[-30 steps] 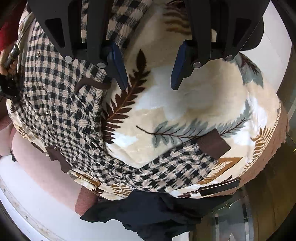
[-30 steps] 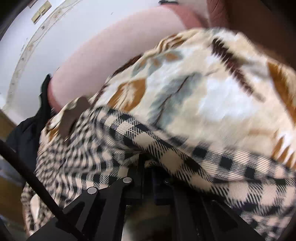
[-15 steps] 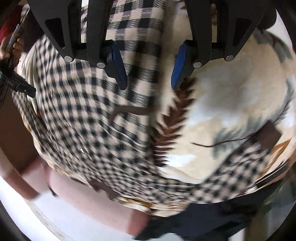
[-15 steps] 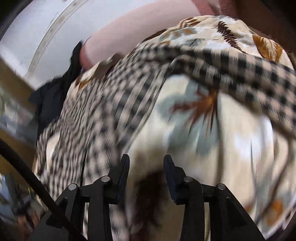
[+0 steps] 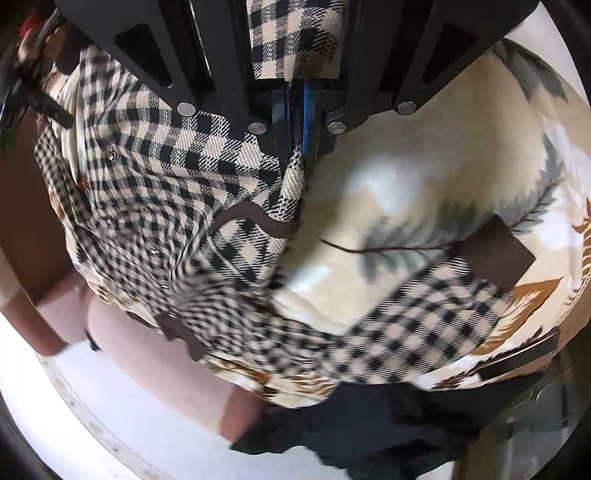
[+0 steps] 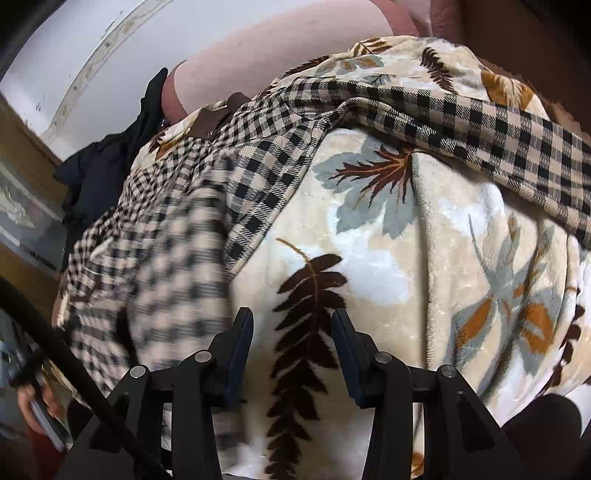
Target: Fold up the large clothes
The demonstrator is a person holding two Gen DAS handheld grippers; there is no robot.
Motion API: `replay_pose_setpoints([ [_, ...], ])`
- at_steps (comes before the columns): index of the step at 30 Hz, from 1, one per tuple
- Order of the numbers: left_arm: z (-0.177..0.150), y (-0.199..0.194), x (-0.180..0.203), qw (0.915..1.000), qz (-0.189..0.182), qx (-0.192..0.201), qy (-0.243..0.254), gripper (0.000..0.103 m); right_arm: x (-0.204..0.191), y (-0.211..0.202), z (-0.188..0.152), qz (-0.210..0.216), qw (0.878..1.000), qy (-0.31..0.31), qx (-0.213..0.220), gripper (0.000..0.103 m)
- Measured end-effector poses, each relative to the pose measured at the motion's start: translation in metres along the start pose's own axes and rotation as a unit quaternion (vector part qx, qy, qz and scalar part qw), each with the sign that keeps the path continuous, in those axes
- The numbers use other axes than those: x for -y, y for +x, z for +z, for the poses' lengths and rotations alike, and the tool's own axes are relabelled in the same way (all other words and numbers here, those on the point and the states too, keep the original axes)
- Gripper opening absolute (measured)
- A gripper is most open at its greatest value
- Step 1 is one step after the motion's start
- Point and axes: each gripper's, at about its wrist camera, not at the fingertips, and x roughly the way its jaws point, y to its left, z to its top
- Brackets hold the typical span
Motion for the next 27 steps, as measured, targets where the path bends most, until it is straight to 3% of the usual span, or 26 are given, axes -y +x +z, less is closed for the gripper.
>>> replay_pose_setpoints([
  [4,0.001,0.016,-0.019,0.9988,-0.009,-0.036,-0.032,0.005,-0.005,0.013,-0.004,0.020,1.000,-0.019,-0.001,0.048],
  [11,-0.009,0.025,-0.006,0.9991,0.029,-0.023,-0.020,0.007,-0.032,0.052,0.006,0.052,0.996,-0.068,0.004,0.047],
  [17,-0.012,0.023,-0.008,0.9983,0.042,-0.024,-0.032,0.011,-0.035,0.090,0.038,0.107,0.994,0.001,0.014,0.048],
  [18,-0.012,0.023,-0.007,0.9981,0.045,-0.025,-0.032,0.011,-0.034,0.095,0.040,0.118,0.993,0.017,0.016,0.046],
  [20,-0.012,0.022,-0.004,0.9977,0.053,-0.029,-0.031,0.011,-0.032,0.101,0.044,0.127,0.991,0.032,-0.011,0.005],
  [23,-0.015,0.010,-0.001,0.9979,0.036,-0.035,-0.042,0.008,-0.019,0.077,0.048,0.143,0.988,0.049,-0.008,0.004],
  [27,-0.019,0.005,0.003,0.9986,0.034,-0.031,-0.026,0.008,0.004,0.019,0.061,0.053,0.997,0.030,0.052,0.004],
])
